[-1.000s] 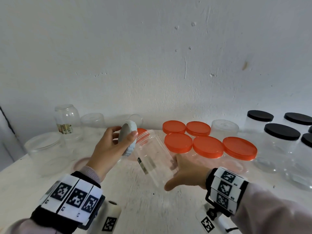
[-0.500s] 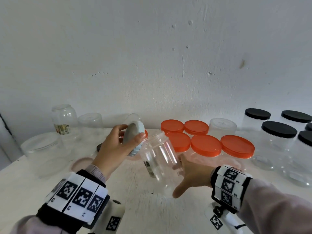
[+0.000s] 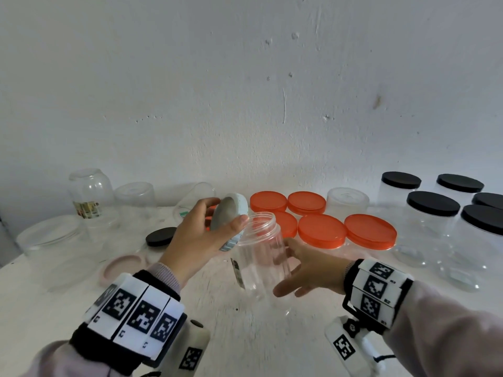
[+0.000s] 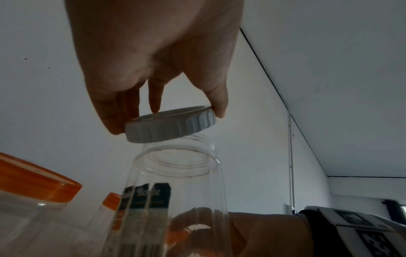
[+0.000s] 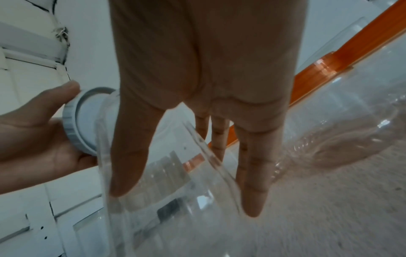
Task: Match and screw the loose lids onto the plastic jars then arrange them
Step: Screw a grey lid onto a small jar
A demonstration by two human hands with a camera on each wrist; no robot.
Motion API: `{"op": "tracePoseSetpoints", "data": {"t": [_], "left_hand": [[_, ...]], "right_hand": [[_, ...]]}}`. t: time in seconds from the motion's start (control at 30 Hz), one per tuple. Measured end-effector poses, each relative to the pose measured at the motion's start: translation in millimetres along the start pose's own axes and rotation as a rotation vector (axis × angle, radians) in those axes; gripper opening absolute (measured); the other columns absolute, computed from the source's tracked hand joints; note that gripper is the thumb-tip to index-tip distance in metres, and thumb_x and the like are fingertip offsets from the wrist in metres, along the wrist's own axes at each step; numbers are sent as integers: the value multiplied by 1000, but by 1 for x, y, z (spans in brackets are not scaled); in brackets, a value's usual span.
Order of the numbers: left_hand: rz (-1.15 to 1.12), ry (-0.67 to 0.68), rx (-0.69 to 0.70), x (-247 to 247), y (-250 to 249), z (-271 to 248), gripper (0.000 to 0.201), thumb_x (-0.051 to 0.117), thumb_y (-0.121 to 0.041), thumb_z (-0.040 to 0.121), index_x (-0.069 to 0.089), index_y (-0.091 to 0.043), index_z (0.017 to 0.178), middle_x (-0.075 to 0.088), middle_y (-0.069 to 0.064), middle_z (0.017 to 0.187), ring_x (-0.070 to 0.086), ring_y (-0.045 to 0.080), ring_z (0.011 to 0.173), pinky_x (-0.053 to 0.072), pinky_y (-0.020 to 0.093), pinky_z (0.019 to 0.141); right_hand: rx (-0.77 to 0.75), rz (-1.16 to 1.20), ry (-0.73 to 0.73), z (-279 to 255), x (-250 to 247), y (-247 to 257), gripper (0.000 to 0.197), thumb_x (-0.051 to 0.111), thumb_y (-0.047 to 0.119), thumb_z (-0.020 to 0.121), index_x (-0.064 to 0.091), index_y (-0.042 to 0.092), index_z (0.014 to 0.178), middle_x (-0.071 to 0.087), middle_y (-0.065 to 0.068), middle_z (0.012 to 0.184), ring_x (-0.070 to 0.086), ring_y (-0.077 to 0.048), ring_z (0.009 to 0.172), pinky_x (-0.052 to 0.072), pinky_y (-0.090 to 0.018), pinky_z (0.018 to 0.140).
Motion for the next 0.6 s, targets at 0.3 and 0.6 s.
{"op": "tracePoseSetpoints", "data": {"t": [0.3,0.6], "left_hand": [[192,99,38,-1,-16,6,79,65,-66,58,52,-28,126,58,-13,116,57,7,107,51,29,88],[514,282,91,15,-22,14,84,72,-57,70,39,-28,142,39,-12,138,33,-2,111,26,18,90]], "right_hand": [[-7,-275,-40,13,17,14,119,89,33,60,7,29,147,46,-1,141,55,-24,116,47,-45,99],[-51,-62,-16,18,25,18,118,90,23,61,10,42,145,41,4,139,56,-20,108,57,-24,72]]}}
Point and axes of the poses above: each hand's wrist, its own z-axis towards the middle knuckle, its own x-axis out of the palm, y = z × x, the point moved 4 cm from there along z, towards the middle knuckle
